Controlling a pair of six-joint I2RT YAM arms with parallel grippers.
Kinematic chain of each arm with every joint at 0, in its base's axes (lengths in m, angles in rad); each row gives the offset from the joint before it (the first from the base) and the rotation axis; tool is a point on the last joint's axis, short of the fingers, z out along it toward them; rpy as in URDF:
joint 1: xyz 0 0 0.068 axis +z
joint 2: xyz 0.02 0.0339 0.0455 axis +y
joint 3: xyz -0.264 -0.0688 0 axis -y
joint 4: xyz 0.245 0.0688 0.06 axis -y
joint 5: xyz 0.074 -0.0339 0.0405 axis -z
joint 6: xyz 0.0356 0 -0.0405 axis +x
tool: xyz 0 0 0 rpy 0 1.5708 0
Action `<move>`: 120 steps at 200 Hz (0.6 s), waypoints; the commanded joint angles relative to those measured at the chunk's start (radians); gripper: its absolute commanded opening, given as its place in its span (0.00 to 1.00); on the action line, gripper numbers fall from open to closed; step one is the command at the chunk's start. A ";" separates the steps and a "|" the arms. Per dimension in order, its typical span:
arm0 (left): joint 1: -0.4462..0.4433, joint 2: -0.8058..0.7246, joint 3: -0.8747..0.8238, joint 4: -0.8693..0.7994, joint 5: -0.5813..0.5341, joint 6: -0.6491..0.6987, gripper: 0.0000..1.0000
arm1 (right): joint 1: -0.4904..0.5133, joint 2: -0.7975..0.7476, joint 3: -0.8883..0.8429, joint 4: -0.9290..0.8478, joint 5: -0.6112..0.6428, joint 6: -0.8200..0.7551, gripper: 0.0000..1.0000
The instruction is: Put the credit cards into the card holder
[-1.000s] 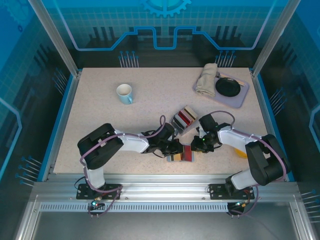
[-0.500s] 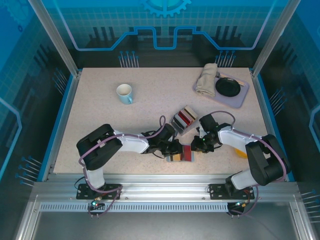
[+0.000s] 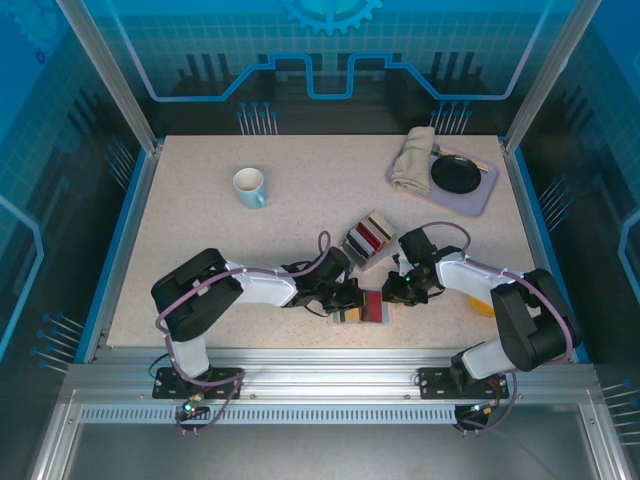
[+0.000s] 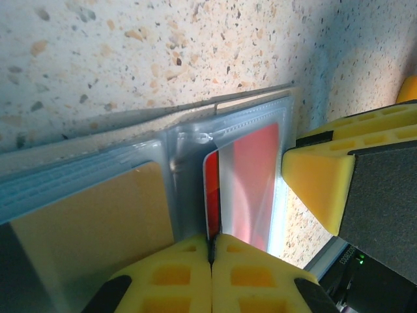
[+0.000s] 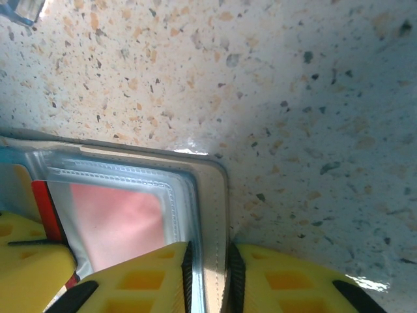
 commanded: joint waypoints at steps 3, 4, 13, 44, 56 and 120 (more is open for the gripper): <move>-0.010 0.028 0.011 -0.041 0.010 -0.017 0.06 | 0.010 0.061 -0.044 0.024 -0.049 0.000 0.21; -0.010 0.028 0.010 -0.040 0.010 -0.019 0.06 | 0.011 0.061 -0.044 0.024 -0.049 0.000 0.21; -0.011 0.031 0.002 -0.020 0.009 -0.042 0.06 | 0.009 0.061 -0.044 0.024 -0.051 0.000 0.21; -0.010 0.042 -0.046 0.083 0.005 -0.140 0.05 | 0.010 0.059 -0.047 0.024 -0.053 0.003 0.20; -0.013 0.048 -0.055 0.111 0.010 -0.156 0.05 | 0.010 0.058 -0.046 0.025 -0.055 0.003 0.20; -0.012 -0.046 -0.052 -0.024 -0.036 -0.052 0.22 | -0.007 0.003 0.014 -0.050 -0.027 -0.013 0.29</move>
